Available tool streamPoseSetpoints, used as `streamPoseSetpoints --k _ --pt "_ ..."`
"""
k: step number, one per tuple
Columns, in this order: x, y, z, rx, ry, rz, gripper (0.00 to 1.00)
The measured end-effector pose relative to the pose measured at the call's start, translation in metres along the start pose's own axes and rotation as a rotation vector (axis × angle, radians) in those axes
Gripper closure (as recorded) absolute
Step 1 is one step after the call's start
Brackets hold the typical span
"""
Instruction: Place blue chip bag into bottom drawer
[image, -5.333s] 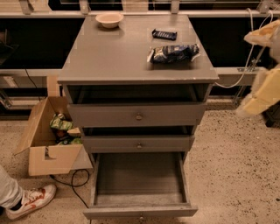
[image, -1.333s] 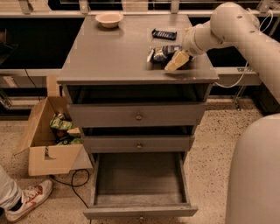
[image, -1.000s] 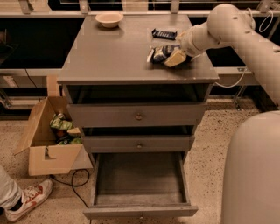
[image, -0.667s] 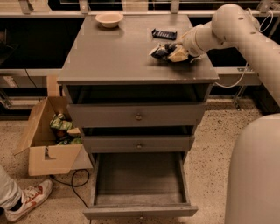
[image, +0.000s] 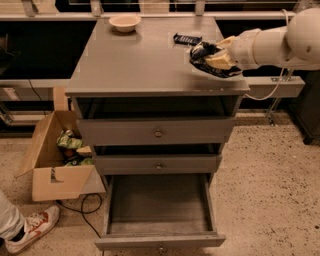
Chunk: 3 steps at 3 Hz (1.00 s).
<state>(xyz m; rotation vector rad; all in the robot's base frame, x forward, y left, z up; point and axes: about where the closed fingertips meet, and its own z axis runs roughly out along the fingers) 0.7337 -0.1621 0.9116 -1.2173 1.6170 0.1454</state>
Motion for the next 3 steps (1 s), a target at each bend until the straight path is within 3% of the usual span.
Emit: streamPoseSetpoints --k 1,2,3 --pt "-0.015 0.047 -0.042 -0.116 -0.118 0.033 1.0" --pt "-0.015 0.047 -0.042 -0.116 -0.118 0.032 1.0" --pt "-0.013 0.083 -0.038 -0.201 -0.11 0.017 1.0"
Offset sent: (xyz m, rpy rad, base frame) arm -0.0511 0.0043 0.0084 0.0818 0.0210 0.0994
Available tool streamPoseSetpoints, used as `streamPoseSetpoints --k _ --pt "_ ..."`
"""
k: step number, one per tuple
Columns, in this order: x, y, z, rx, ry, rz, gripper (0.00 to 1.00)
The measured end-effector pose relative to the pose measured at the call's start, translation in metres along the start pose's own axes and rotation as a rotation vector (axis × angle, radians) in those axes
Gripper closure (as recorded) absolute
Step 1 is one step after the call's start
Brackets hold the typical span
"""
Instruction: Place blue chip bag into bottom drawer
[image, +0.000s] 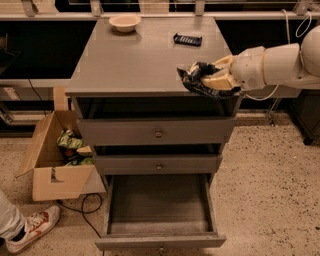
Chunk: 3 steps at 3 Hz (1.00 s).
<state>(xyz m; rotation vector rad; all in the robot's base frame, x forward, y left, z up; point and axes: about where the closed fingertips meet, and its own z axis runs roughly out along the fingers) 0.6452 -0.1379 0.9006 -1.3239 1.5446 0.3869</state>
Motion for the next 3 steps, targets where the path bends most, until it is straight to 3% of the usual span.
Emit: streamPoseSetpoints --k 1,2,3 --pt "0.016 0.071 0.025 -0.168 0.021 0.003 1.0" --pt "0.06 0.154 0.062 -0.316 0.049 0.073 1.0" --pt "0.06 0.154 0.062 -0.316 0.049 0.073 1.0"
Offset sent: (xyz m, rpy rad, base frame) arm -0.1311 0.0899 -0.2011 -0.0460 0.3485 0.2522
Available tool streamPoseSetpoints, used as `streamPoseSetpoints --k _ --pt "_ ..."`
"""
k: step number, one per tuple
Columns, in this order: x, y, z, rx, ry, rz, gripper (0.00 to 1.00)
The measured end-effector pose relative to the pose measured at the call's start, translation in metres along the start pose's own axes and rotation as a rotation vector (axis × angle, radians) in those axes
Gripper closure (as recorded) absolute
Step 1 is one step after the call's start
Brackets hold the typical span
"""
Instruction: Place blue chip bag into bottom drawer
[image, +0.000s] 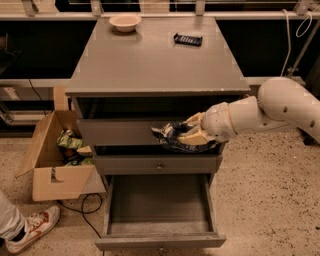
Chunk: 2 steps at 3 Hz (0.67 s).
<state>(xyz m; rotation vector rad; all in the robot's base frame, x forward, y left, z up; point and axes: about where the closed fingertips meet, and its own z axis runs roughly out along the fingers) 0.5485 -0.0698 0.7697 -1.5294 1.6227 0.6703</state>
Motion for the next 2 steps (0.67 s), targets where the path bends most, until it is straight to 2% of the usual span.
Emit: streamPoseSetpoints --k 1,2 --pt "0.019 0.006 0.008 -0.016 -0.036 0.035 1.0" --pt "0.066 0.018 0.028 -0.006 -0.049 0.066 1.0"
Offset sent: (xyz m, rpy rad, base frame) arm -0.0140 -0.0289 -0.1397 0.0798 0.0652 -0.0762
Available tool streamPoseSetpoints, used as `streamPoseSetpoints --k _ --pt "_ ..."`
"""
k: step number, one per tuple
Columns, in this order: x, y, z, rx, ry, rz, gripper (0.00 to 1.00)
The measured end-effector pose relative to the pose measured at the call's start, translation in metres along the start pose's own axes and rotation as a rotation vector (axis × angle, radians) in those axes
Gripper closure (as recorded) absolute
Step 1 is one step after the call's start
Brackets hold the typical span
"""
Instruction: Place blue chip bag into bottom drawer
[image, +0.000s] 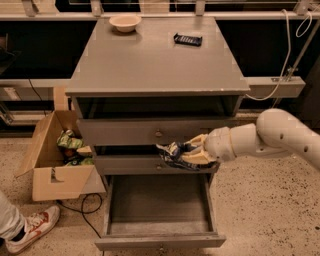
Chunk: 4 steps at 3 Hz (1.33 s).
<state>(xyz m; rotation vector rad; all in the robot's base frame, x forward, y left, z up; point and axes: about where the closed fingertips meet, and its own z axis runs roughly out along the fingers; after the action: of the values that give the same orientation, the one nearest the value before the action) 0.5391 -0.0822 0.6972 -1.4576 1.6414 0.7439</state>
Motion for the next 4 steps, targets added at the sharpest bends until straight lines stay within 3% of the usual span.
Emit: streamPoseSetpoints --k 2,3,4 --pt "0.123 0.005 0.05 0.066 0.105 0.129 1.0" --pt "0.186 0.017 0.081 0.069 0.136 0.224 1.0" --pt "0.186 0.017 0.081 0.069 0.136 0.224 1.0"
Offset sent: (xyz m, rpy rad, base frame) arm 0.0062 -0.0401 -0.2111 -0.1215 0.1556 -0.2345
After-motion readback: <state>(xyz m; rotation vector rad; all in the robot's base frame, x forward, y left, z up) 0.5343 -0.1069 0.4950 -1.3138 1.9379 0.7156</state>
